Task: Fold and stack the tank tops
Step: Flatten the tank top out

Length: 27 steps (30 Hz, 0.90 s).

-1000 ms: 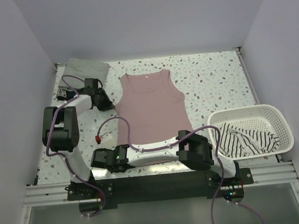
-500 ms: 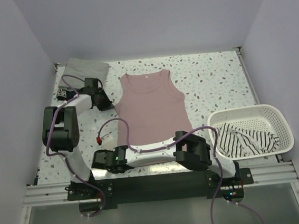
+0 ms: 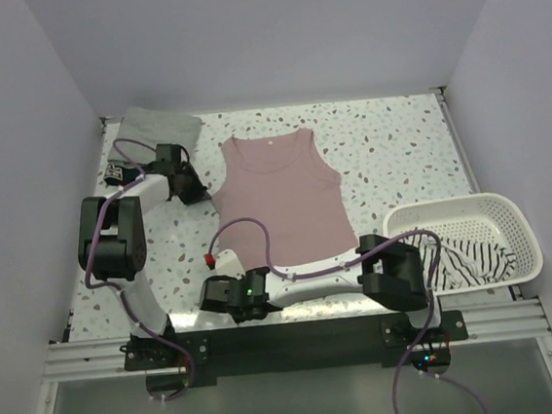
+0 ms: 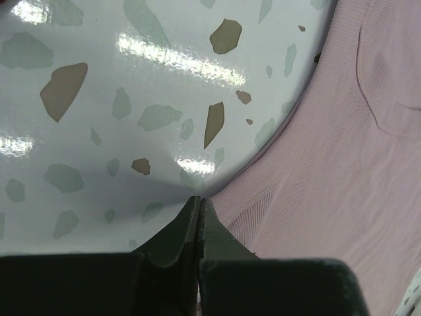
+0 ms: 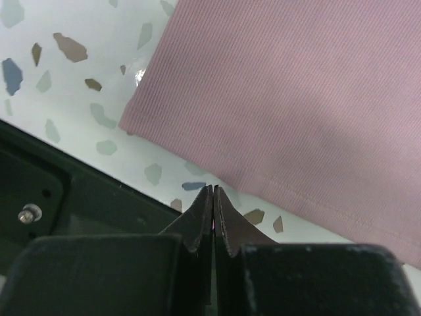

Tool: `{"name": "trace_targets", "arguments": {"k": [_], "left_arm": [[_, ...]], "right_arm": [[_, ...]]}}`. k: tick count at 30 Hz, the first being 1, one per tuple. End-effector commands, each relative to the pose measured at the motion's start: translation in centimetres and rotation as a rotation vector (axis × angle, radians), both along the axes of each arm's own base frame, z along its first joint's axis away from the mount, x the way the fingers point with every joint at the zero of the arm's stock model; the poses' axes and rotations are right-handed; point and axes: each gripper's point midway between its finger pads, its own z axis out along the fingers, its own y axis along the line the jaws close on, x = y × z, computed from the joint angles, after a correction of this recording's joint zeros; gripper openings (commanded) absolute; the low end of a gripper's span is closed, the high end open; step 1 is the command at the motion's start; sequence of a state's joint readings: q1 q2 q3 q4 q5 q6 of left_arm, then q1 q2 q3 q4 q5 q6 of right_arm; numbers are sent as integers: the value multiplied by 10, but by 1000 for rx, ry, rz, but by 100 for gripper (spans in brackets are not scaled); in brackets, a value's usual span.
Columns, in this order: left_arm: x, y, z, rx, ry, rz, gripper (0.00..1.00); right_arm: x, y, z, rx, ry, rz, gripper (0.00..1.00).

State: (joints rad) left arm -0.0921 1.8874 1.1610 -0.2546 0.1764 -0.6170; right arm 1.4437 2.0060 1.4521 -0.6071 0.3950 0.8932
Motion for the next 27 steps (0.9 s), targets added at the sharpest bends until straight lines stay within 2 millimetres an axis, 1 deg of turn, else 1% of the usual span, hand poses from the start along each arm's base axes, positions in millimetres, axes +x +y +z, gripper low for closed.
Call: {"name": "trace_targets", "arguments": {"k": [1,6,9,10,11,12,13,14,15,16,18,21,23,24,25,27], "left_arm": [[19,-1,22,2,-82,7,0],[22,0,25,8,-89,3,0],[22,-1,28,13,-93,-14,0],[20,-3,28,8,-92,-22,3],[20,-2,33,8,-102,-24,9],[19,-2,35,9,-106,-23,20],[17,-3,37,4,-112,-28,25],[16,-4,45,-2,-132,-35,30],[14,-5,47,-4,-135,-38,36],[9,-4,46,-5,-127,-39,37],[4,-6,49,-6,-130,-47,37],[-6,-8,39,-4,-99,-44,36],[-13,-13,26,-11,-57,-36,34],[-15,-14,23,-10,-45,-30,32],[-18,-14,18,-5,-32,-15,31],[-20,-16,11,12,-12,-8,31]], "right_arm": [[0,11,34,133,18,-12,0],[0,13,43,156,20,-19,0],[4,16,48,165,9,-26,0],[5,17,46,154,7,-30,3],[7,22,53,162,-1,-32,5],[9,25,52,155,-7,-32,8],[9,27,53,151,-13,-29,12],[10,32,53,145,-13,-30,13],[10,32,53,143,-15,-30,15],[10,32,52,141,-12,-39,16],[13,30,51,135,-21,-48,19],[14,30,53,138,-28,-57,21],[16,32,57,139,-37,-62,23],[18,31,55,127,-43,-65,23],[20,31,57,124,-53,-71,25],[23,29,62,130,-63,-82,27]]}}
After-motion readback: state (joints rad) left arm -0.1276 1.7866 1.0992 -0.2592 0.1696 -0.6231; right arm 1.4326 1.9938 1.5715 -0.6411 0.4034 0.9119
